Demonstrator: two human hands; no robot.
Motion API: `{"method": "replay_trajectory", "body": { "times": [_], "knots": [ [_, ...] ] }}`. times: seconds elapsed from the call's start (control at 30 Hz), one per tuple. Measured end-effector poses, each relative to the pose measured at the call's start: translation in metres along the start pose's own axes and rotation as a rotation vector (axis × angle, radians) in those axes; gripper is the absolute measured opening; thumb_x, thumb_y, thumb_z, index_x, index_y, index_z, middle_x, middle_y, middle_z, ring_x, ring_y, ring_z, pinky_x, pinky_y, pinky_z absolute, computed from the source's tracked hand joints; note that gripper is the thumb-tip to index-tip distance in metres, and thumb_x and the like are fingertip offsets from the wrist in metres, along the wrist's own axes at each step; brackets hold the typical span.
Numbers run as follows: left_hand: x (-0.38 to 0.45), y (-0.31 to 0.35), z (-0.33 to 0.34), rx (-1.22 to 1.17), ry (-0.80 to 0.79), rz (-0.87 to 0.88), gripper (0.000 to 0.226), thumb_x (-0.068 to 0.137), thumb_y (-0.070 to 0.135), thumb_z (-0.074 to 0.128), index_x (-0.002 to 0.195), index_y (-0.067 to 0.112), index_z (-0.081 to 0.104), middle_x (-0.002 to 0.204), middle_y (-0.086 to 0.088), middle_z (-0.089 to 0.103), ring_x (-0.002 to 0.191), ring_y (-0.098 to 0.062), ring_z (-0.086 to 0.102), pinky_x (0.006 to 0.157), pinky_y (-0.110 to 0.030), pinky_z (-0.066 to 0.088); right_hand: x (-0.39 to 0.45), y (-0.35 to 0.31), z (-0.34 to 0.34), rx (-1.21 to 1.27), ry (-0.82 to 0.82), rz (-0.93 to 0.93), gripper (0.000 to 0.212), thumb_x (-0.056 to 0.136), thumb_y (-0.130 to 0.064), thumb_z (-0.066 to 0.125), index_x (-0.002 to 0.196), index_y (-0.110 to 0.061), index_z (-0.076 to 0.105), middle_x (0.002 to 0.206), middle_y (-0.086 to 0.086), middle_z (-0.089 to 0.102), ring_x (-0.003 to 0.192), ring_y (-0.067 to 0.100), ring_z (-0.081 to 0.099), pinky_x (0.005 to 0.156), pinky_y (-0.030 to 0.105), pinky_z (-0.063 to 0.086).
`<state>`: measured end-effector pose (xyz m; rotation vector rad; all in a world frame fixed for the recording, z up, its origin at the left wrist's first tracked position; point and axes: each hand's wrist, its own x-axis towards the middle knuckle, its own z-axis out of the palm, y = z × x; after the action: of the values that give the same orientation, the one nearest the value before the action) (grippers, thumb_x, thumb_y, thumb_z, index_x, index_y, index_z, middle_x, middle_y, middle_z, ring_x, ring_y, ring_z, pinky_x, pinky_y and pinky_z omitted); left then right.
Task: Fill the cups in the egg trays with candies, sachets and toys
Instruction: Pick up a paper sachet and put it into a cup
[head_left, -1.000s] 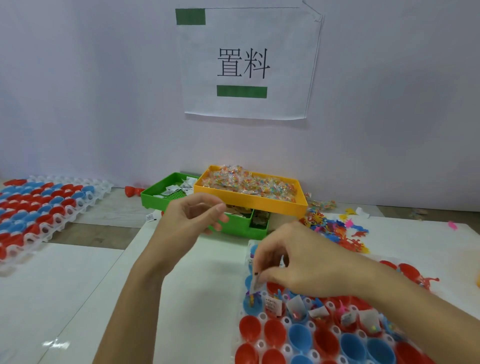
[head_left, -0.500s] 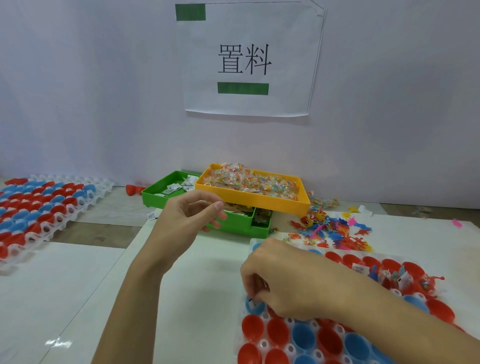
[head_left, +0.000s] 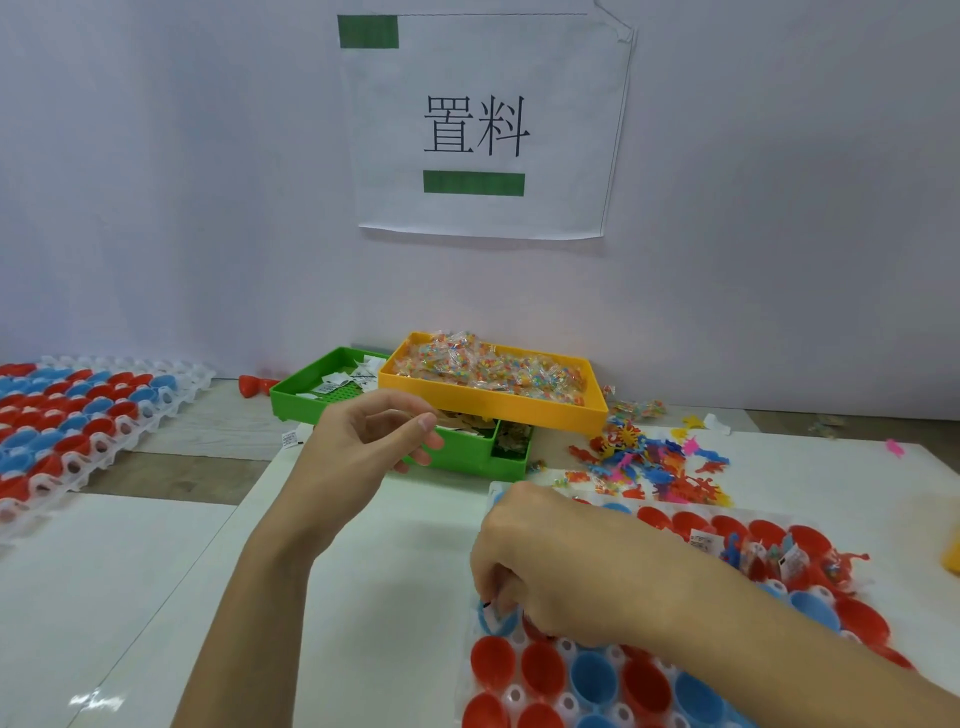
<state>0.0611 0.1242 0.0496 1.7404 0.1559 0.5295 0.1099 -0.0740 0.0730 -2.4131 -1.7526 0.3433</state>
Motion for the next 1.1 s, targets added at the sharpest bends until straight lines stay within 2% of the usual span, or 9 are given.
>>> {"method": "replay_trajectory", "body": {
  "times": [0.1, 0.17, 0.3, 0.37, 0.47, 0.63, 0.83, 0.97, 1.1],
  "knots": [
    [0.000, 0.000, 0.001, 0.000, 0.000, 0.000, 0.006, 0.091, 0.009, 0.065, 0.092, 0.005, 0.069, 0.081, -0.014, 0.074, 0.070, -0.020, 0.064, 0.067, -0.031, 0.049, 0.000, -0.003, 0.003, -0.033, 0.001, -0.007, 0.022, 0.088, 0.004, 0.062, 0.090, -0.018, 0.068, 0.077, -0.013, 0.038, 0.070, 0.010, 0.053, 0.051, 0.018, 0.036],
    [0.000, 0.000, 0.001, 0.001, -0.002, 0.000, 0.007, 0.091, 0.009, 0.065, 0.093, 0.004, 0.069, 0.081, -0.014, 0.074, 0.069, -0.020, 0.064, 0.067, -0.030, 0.049, 0.002, -0.003, 0.005, -0.068, 0.003, -0.021, 0.023, 0.086, 0.006, 0.062, 0.088, -0.015, 0.069, 0.078, -0.007, 0.040, 0.077, 0.018, 0.057, 0.051, 0.018, 0.031],
    [0.001, -0.001, 0.001, 0.006, -0.001, 0.001, 0.006, 0.091, 0.008, 0.065, 0.094, 0.003, 0.069, 0.081, -0.015, 0.074, 0.069, -0.019, 0.063, 0.067, -0.032, 0.048, 0.006, -0.002, 0.005, -0.103, 0.008, -0.040, 0.025, 0.085, 0.008, 0.062, 0.096, -0.011, 0.074, 0.087, 0.001, 0.048, 0.086, 0.026, 0.062, 0.059, 0.026, 0.042],
    [0.000, -0.001, 0.001, 0.013, 0.001, 0.001, 0.005, 0.091, 0.008, 0.065, 0.093, 0.005, 0.069, 0.081, -0.015, 0.074, 0.068, -0.020, 0.063, 0.067, -0.033, 0.047, 0.007, -0.001, 0.006, -0.106, -0.019, -0.047, 0.026, 0.085, 0.008, 0.062, 0.100, -0.010, 0.074, 0.089, 0.003, 0.051, 0.087, 0.027, 0.063, 0.056, 0.024, 0.039],
    [0.001, -0.001, 0.002, 0.021, 0.000, 0.007, 0.005, 0.091, 0.008, 0.065, 0.092, 0.006, 0.069, 0.080, -0.015, 0.073, 0.069, -0.020, 0.063, 0.067, -0.034, 0.048, 0.007, 0.001, 0.010, -0.092, -0.026, -0.048, 0.029, 0.086, 0.009, 0.060, 0.101, -0.014, 0.068, 0.082, -0.005, 0.037, 0.082, 0.022, 0.054, 0.051, 0.020, 0.028],
    [0.001, -0.001, 0.003, 0.037, -0.007, 0.008, 0.005, 0.091, 0.008, 0.065, 0.092, 0.006, 0.069, 0.080, -0.013, 0.073, 0.069, -0.020, 0.064, 0.068, -0.034, 0.048, 0.006, 0.004, 0.010, -0.073, -0.002, -0.043, 0.033, 0.085, 0.009, 0.060, 0.100, -0.019, 0.064, 0.077, -0.011, 0.028, 0.082, 0.016, 0.046, 0.055, 0.021, 0.032],
    [0.001, -0.001, 0.002, 0.041, -0.005, 0.009, 0.006, 0.091, 0.009, 0.065, 0.094, 0.005, 0.069, 0.079, -0.012, 0.074, 0.069, -0.019, 0.064, 0.069, -0.034, 0.048, -0.004, 0.004, -0.001, -0.045, 0.101, -0.014, 0.028, 0.093, -0.007, 0.061, 0.110, -0.028, 0.067, 0.095, -0.010, 0.044, 0.103, 0.016, 0.054, 0.084, 0.039, 0.054],
    [0.001, -0.001, 0.002, 0.041, -0.006, 0.010, 0.006, 0.091, 0.010, 0.065, 0.093, 0.007, 0.069, 0.080, -0.012, 0.074, 0.068, -0.019, 0.064, 0.068, -0.034, 0.048, -0.009, 0.002, -0.005, -0.031, 0.123, -0.034, 0.018, 0.093, -0.016, 0.064, 0.104, -0.027, 0.071, 0.098, -0.011, 0.059, 0.096, 0.010, 0.052, 0.084, 0.035, 0.053],
    [0.001, -0.001, 0.003, 0.039, -0.013, 0.011, 0.006, 0.091, 0.011, 0.065, 0.092, 0.007, 0.069, 0.080, -0.012, 0.074, 0.069, -0.019, 0.064, 0.068, -0.034, 0.048, -0.008, -0.003, 0.000, -0.034, 0.084, -0.063, 0.007, 0.092, -0.026, 0.067, 0.097, -0.028, 0.064, 0.087, -0.016, 0.044, 0.087, 0.007, 0.043, 0.073, 0.025, 0.041]
  ]
}}
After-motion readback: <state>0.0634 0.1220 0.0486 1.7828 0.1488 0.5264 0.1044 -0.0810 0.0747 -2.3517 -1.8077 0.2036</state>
